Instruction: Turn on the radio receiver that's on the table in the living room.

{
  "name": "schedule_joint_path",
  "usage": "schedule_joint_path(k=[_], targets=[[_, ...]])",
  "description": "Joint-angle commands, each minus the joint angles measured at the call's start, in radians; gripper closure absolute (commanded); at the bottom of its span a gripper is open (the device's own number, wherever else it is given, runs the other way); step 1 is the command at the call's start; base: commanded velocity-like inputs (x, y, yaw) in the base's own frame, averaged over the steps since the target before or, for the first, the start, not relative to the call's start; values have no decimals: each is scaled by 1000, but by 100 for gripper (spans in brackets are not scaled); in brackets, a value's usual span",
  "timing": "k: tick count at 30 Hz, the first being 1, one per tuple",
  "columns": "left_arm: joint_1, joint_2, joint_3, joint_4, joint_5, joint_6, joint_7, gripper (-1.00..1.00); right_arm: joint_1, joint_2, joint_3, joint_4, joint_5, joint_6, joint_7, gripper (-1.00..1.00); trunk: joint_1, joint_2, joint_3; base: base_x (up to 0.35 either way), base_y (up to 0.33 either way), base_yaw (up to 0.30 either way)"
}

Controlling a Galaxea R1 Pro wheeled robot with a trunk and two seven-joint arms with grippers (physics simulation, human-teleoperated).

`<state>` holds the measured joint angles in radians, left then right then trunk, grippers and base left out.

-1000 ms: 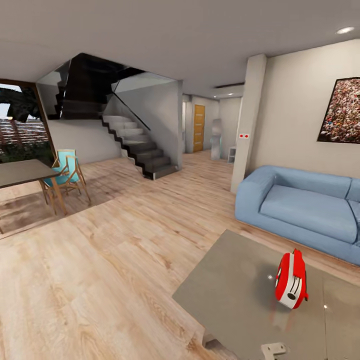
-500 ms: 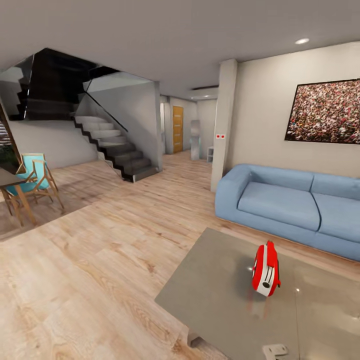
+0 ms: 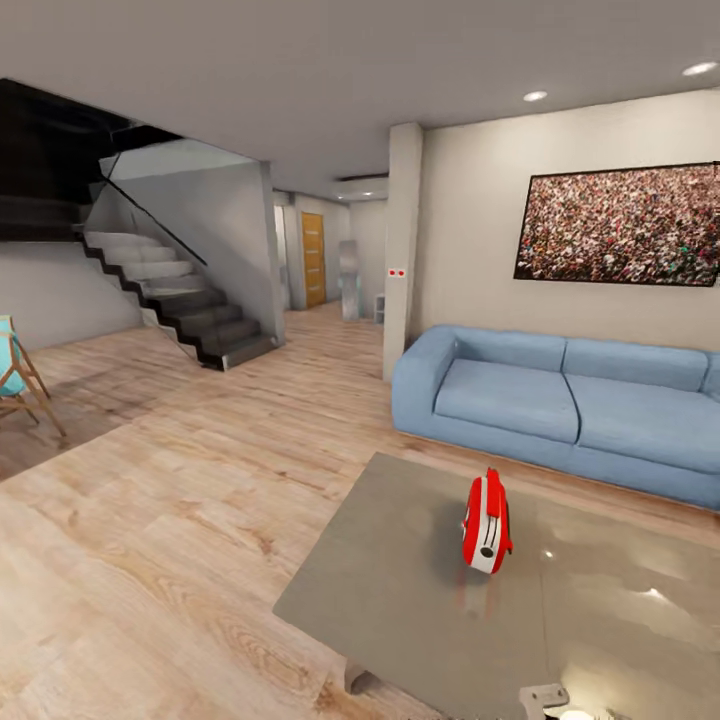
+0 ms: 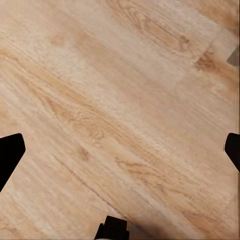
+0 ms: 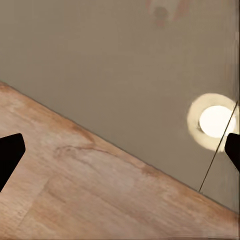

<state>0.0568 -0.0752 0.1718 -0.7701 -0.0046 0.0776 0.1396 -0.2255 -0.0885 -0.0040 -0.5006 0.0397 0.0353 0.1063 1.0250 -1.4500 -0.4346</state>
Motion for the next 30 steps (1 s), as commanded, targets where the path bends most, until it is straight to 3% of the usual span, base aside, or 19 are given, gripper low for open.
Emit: schedule_joint_path(k=[1, 11, 18, 24, 30], targets=[[0, 0, 0, 0, 0, 0, 0, -100, 0, 0, 0, 0, 0, 0, 0, -100, 0, 0, 0, 0, 0, -278], [0, 0, 0, 0, -1, 0, 0, -100, 0, 7, 7, 2, -1, 6, 4, -100, 0, 0, 0, 0, 0, -278], [0, 0, 0, 0, -1, 1, 0, -100, 0, 20, 11, -7, 6, 69, 1, -100, 0, 0, 0, 0, 0, -274], [0, 1, 0, 0, -1, 0, 0, -100, 0, 21, 12, -15, 8, 70, 2, -100, 0, 0, 0, 0, 0, -211], [0, 2, 15, 0, -1, 1, 0, -100, 0, 24, 29, -34, 8, 102, 42, -100, 0, 0, 0, 160, 86, -191]])
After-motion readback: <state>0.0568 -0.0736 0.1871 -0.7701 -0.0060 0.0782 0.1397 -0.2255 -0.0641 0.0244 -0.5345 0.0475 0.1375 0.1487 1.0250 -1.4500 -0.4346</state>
